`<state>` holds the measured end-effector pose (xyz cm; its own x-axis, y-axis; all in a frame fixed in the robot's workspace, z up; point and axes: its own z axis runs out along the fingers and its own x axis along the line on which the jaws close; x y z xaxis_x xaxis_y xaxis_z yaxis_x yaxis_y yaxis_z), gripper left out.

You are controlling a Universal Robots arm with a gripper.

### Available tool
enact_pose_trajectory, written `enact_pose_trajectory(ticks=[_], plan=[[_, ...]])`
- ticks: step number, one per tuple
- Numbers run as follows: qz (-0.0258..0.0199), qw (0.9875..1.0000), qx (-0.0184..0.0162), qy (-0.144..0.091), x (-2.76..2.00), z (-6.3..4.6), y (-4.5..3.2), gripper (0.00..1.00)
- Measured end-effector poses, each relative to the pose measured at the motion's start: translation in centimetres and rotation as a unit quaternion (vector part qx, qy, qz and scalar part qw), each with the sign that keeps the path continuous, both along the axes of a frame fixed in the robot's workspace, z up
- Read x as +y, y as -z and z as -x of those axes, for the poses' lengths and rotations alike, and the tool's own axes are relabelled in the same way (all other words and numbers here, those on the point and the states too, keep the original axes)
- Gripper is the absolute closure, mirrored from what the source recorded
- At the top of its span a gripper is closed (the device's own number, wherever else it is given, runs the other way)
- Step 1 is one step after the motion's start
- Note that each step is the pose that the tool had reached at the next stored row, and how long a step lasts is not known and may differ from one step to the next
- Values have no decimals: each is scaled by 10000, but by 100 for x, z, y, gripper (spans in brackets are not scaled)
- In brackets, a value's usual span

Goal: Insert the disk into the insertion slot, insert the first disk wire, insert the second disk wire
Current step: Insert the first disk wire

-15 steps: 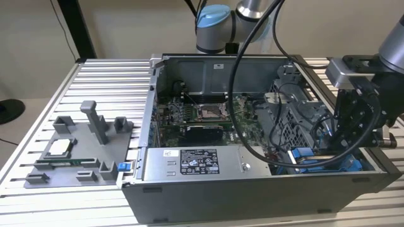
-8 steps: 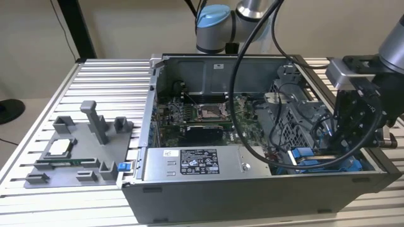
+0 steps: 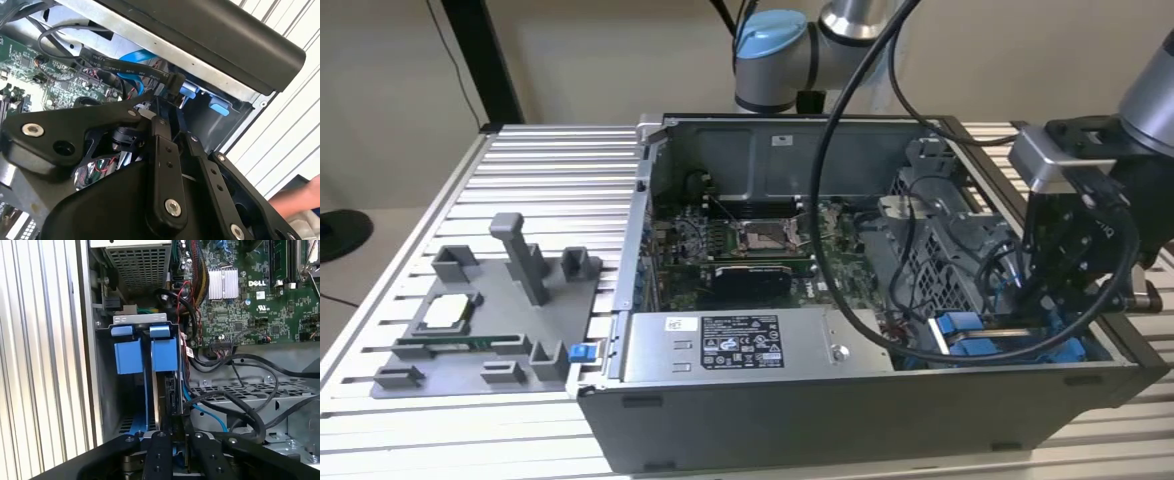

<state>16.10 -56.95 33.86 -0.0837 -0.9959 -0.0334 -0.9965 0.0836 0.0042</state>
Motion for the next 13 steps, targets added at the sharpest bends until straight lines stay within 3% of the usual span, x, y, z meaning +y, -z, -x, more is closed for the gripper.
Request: enact_pose_trajectory(ticks=[7,13], plan=[[8,9999,-2,-107,3,-1,3,100],[12,9999,-1,-115,3,-1,83,100]])
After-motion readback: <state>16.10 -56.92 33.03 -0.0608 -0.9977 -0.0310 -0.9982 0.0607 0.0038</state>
